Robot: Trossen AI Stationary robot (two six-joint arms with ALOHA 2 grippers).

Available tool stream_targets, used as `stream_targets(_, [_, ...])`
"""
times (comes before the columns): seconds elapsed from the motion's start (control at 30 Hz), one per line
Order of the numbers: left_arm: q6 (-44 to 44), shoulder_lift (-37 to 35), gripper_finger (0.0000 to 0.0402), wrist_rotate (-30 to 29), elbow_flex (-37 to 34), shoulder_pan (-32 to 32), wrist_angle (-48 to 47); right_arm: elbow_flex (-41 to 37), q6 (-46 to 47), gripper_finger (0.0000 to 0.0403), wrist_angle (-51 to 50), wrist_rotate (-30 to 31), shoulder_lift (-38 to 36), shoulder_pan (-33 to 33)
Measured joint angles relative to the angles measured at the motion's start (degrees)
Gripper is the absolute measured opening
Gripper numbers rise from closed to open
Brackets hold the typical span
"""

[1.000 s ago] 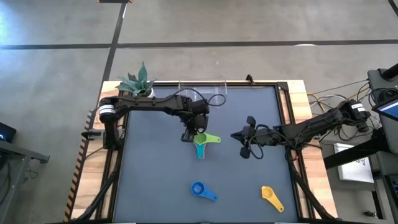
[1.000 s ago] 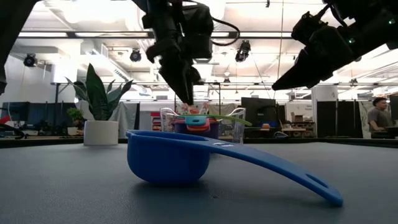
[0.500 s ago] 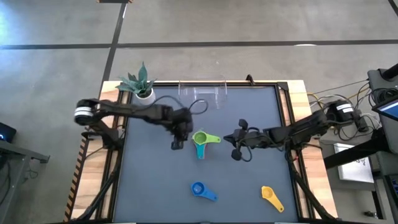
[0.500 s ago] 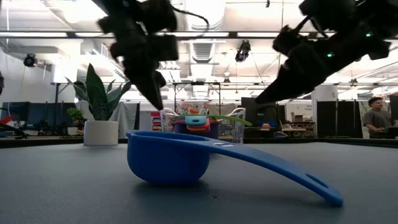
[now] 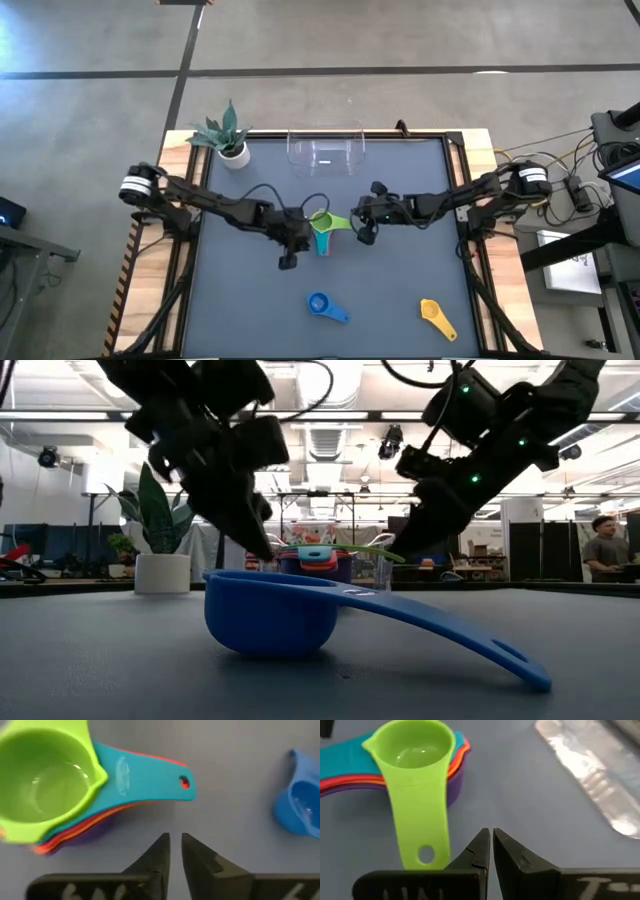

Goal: Nest measuring cups in basket
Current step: Stack the green measuring cup on top of the light blue measuring cup

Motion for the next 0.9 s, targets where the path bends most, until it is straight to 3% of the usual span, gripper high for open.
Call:
stream_targets(0.1, [-0.1,3.3,0.0005,0.1,1.0,-0.1,0.5,0.8,0.1,0.0013,0.1,-0.4,1.5,0.0])
stream_targets(0.5, [4.0,14.1,0.0000,3.8,11.1,-0.1,0.6,2.7,2.6,0.0013,0.1,-6.4,2.2,0.6])
stream_targets(0.9, [5.3,15.3,0.0000,3.6,16.1,0.4,-0.3,2.8,6.6,0.0013,-0.3,-6.3,2.2,3.2])
